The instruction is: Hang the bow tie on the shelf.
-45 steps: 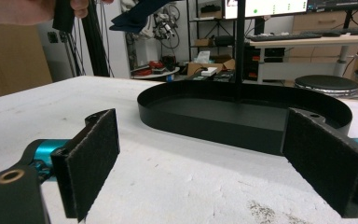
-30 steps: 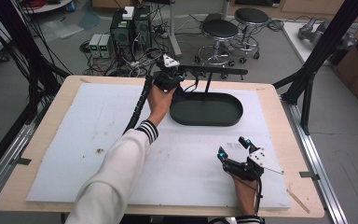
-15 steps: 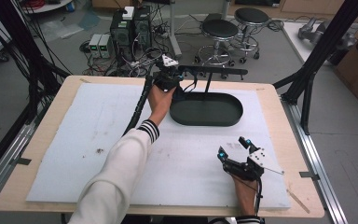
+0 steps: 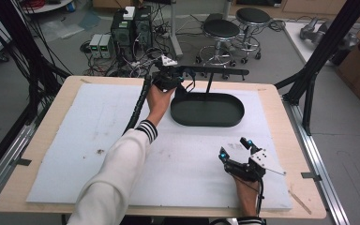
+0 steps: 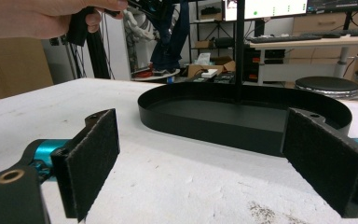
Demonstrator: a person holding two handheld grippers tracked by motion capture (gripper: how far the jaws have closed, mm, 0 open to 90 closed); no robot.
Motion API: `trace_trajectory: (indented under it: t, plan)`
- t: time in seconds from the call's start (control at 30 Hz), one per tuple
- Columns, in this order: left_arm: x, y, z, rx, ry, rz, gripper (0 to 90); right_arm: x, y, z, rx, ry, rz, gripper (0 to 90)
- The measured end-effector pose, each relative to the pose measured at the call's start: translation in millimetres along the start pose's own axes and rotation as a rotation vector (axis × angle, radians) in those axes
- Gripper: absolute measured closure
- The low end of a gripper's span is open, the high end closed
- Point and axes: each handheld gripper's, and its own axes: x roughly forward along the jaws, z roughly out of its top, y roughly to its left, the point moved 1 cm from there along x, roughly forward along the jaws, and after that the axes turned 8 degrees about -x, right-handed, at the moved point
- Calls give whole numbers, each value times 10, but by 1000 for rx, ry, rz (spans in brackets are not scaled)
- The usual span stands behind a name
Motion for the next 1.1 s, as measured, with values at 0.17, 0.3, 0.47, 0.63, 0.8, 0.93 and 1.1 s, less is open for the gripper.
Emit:
trace_trajectory:
  t: [0.17,0.3,0.47,0.63,0.8,0.93,1.1]
  plan:
    - [-23,7,1,-5,-2,14,656,1,1,0,-1,-1,0,106]
    - [-69,17,3,4,-7,-10,498,2,0,-1,-4,-3,1,106]
    - [-95,112,-56,16,116,-32,282,-4,6,-2,-12,-11,5,106]
    - [-243,250,-198,59,122,-130,224,-13,13,-4,-17,-18,5,106]
    - [-556,472,-373,41,59,-242,217,-9,13,-3,-25,-15,4,106]
    - [-871,642,-581,-6,-15,-326,198,-5,14,-2,-25,-13,4,106]
    - [-1340,811,-908,-5,-111,-386,195,-7,19,-1,-22,-9,3,106]
